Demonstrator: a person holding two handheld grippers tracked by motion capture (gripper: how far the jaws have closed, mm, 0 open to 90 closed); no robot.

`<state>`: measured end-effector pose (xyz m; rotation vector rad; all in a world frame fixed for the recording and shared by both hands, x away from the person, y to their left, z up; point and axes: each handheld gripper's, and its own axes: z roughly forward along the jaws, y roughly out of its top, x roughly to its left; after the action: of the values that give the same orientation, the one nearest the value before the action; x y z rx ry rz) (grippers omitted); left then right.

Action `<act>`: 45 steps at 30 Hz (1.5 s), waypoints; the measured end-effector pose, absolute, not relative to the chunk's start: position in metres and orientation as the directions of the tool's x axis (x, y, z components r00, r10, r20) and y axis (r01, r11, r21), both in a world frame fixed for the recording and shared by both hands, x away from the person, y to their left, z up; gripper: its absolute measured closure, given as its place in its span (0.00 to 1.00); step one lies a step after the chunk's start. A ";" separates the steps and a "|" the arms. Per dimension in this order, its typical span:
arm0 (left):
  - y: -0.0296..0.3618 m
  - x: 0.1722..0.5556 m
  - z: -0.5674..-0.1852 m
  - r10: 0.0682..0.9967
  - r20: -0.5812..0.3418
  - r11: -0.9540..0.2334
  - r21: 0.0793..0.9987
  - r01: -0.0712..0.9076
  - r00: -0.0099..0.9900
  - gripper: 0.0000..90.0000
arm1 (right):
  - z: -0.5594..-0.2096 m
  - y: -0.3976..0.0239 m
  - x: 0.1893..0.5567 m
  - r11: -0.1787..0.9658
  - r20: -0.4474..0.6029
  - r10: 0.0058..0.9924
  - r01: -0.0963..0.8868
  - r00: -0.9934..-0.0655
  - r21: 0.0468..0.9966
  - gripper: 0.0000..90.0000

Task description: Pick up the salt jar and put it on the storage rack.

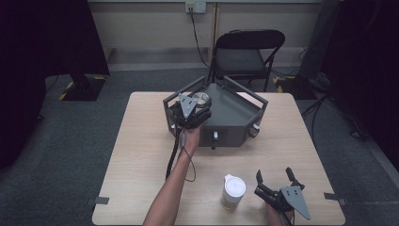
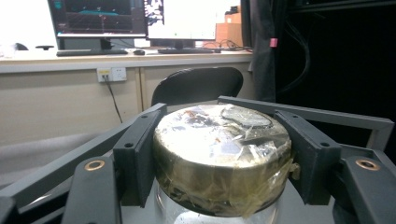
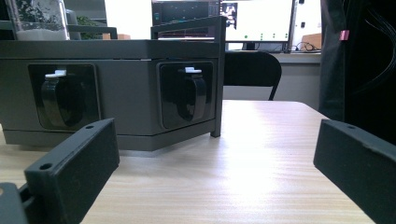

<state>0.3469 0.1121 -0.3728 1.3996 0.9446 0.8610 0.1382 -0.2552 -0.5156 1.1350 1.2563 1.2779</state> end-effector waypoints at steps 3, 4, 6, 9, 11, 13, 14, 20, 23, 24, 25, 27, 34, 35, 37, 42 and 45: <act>0.111 0.344 -0.372 0.916 -0.014 -0.007 0.999 0.050 0.400 0.39 | -0.516 -0.255 0.138 0.010 -0.013 0.996 -0.030 -0.083 0.999 0.00; 0.111 0.344 -0.372 0.917 -0.015 -0.005 0.999 0.051 0.399 0.39 | -0.516 -0.254 0.138 0.011 -0.013 0.997 -0.030 -0.082 0.999 0.00; 0.112 0.346 -0.373 0.919 -0.037 0.014 0.998 0.059 0.392 0.39 | -0.516 -0.254 0.138 0.011 -0.013 0.997 -0.030 -0.082 0.999 0.00; 0.106 0.344 -0.373 0.927 -0.030 0.011 0.998 0.055 0.373 0.39 | -0.516 -0.254 0.138 0.011 -0.014 0.997 -0.031 -0.082 0.999 0.00; 0.107 0.344 -0.375 0.927 -0.035 0.016 0.998 0.053 0.374 0.39 | -0.516 -0.255 0.138 0.012 -0.014 0.996 -0.031 -0.083 0.999 0.00; 0.107 0.344 -0.375 0.927 -0.036 0.017 0.998 0.052 0.375 0.39 | -0.516 -0.255 0.138 0.011 -0.014 0.996 -0.031 -0.084 0.999 0.00; 0.107 0.344 -0.375 0.926 -0.036 0.017 0.998 0.054 0.375 0.39 | -0.516 -0.255 0.138 0.011 -0.014 0.996 -0.031 -0.084 0.999 0.00; 0.112 0.346 -0.371 0.920 -0.041 0.014 0.997 0.071 0.390 0.38 | -0.516 -0.255 0.138 0.011 -0.014 0.996 -0.031 -0.084 0.999 0.00; 0.112 0.346 -0.372 0.920 -0.042 0.017 0.998 0.068 0.390 0.38 | -0.516 -0.255 0.138 0.011 -0.014 0.996 -0.030 -0.084 0.999 0.00; 0.112 0.346 -0.372 0.920 -0.039 0.015 0.998 0.065 0.390 0.38 | -0.516 -0.255 0.138 0.011 -0.014 0.996 -0.030 -0.084 0.999 0.00; 0.112 0.346 -0.372 0.919 -0.041 0.016 0.998 0.067 0.392 0.38 | -0.516 -0.255 0.138 0.011 -0.013 0.996 -0.030 -0.084 0.999 0.00; 0.114 0.347 -0.372 0.917 -0.042 0.016 0.998 0.068 0.397 0.38 | -0.516 -0.255 0.138 0.011 -0.013 0.996 -0.030 -0.084 0.999 0.00; 0.112 0.346 -0.369 0.930 -0.058 0.031 0.996 0.079 0.364 0.09 | -0.515 -0.255 0.138 0.011 -0.013 0.996 -0.030 -0.086 0.999 0.00; 0.110 0.345 -0.369 0.935 -0.062 0.034 0.996 0.086 0.349 0.03 | -0.516 -0.255 0.138 0.011 -0.013 0.996 -0.030 -0.086 0.999 0.00; 0.115 0.346 -0.369 0.929 -0.073 0.042 0.995 0.093 0.363 0.00 | -0.515 -0.255 0.138 0.011 -0.013 0.996 -0.030 -0.086 0.999 0.00; 0.120 0.339 -0.374 0.923 -0.067 0.044 0.997 0.068 0.380 0.00 | -0.516 -0.255 0.138 0.012 -0.015 0.996 -0.031 -0.086 0.999 0.00; 0.122 0.333 -0.374 0.918 -0.057 0.036 0.998 0.061 0.392 0.00 | -0.516 -0.255 0.138 0.011 -0.014 0.996 -0.030 -0.086 0.999 0.00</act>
<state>0.3334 0.1221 -0.3739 1.3767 0.9645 0.8487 0.1384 -0.2551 -0.5155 1.1363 1.2560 1.2768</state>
